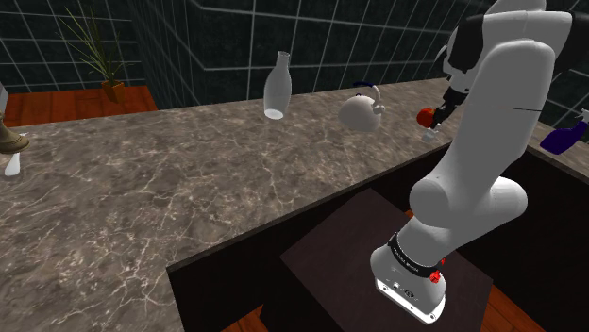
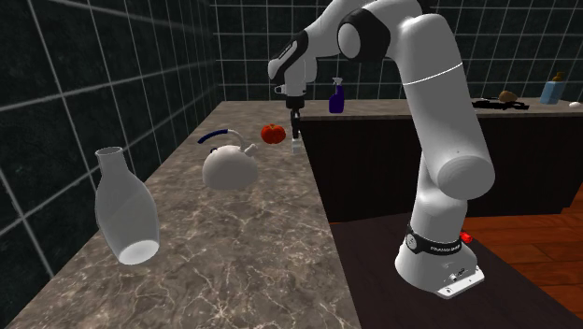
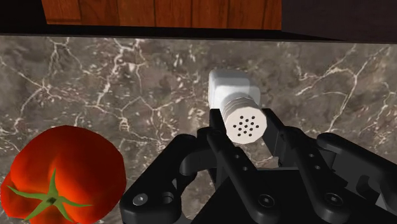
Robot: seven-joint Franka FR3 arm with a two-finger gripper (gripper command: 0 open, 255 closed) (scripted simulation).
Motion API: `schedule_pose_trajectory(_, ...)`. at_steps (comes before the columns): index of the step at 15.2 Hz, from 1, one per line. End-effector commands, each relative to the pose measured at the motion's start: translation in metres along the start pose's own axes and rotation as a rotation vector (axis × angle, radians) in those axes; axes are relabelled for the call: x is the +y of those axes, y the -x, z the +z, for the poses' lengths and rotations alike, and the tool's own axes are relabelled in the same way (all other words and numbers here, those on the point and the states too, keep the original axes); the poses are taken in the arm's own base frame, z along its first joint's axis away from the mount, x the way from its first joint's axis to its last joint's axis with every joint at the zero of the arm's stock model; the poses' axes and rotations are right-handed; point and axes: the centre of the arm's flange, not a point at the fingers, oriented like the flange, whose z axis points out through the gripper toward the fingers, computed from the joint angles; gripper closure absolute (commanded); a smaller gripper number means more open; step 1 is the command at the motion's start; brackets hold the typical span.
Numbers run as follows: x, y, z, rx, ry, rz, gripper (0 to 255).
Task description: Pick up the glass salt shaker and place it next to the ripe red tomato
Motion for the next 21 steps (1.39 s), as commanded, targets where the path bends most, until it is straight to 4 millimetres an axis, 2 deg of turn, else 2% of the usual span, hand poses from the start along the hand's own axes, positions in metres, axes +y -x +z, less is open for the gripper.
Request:
schedule_pose_trajectory(1,0.000,0.000,0.000,0.000,0.000,0.000,255)
schedule_pose_trajectory(3,0.000,0.000,0.000,0.000,0.000,0.000,255)
schedule_pose_trajectory(4,0.000,0.000,0.000,0.000,0.000,0.000,0)
schedule_pose_trajectory(9,0.000,0.000,0.000,0.000,0.000,0.000,0)
schedule_pose_trajectory(13,0.000,0.000,-0.050,0.000,0.000,0.000,0)
schedule_pose_trajectory(21,0.000,0.000,-0.050,0.000,0.000,0.000,0)
